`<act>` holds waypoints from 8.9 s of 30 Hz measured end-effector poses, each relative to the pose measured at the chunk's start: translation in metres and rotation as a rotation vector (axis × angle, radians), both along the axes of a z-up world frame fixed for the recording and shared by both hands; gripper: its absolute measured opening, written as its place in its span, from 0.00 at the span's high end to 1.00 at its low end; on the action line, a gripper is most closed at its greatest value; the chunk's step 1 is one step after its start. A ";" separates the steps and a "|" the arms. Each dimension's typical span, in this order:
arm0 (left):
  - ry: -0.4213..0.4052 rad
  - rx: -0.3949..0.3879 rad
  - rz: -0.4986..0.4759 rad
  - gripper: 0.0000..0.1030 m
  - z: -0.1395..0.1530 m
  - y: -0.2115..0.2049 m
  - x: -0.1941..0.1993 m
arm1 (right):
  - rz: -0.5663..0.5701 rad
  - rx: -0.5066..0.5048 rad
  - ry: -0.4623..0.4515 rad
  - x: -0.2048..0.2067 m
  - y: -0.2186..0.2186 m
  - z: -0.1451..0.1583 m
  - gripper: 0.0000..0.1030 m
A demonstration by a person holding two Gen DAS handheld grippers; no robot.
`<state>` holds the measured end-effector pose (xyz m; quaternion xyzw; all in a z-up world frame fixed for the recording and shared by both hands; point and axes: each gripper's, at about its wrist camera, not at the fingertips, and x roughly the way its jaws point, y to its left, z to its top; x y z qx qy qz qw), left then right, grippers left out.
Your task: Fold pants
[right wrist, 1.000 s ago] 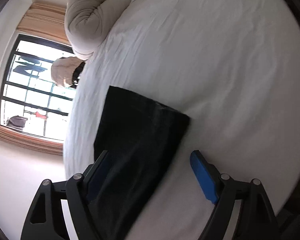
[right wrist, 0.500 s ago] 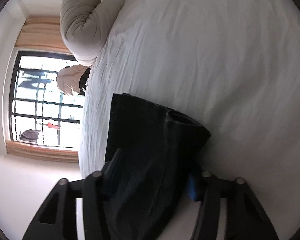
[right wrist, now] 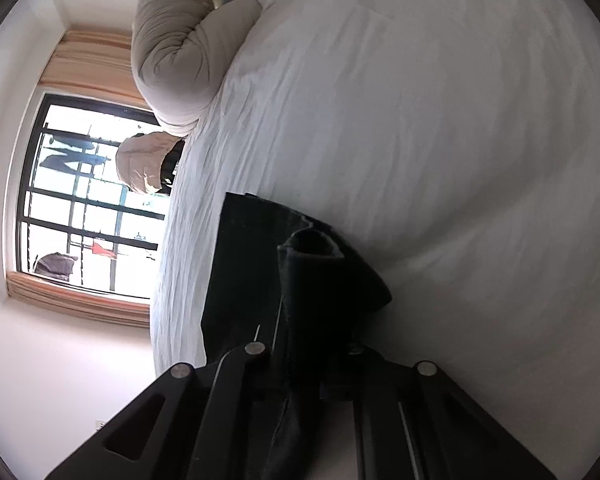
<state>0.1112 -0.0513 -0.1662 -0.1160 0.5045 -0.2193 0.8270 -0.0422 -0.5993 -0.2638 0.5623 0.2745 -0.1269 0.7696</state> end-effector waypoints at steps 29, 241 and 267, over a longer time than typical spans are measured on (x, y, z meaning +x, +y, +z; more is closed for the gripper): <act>0.091 -0.185 0.031 0.95 -0.012 -0.003 0.051 | 0.458 -0.654 -0.037 0.052 0.169 0.115 0.93; -0.186 -0.374 -0.010 0.90 0.040 -0.015 0.024 | 0.882 0.034 -0.205 0.171 0.213 0.063 0.00; -0.217 -0.048 -0.330 0.90 -0.023 -0.188 -0.014 | 1.085 0.129 -0.113 0.223 0.184 0.049 0.23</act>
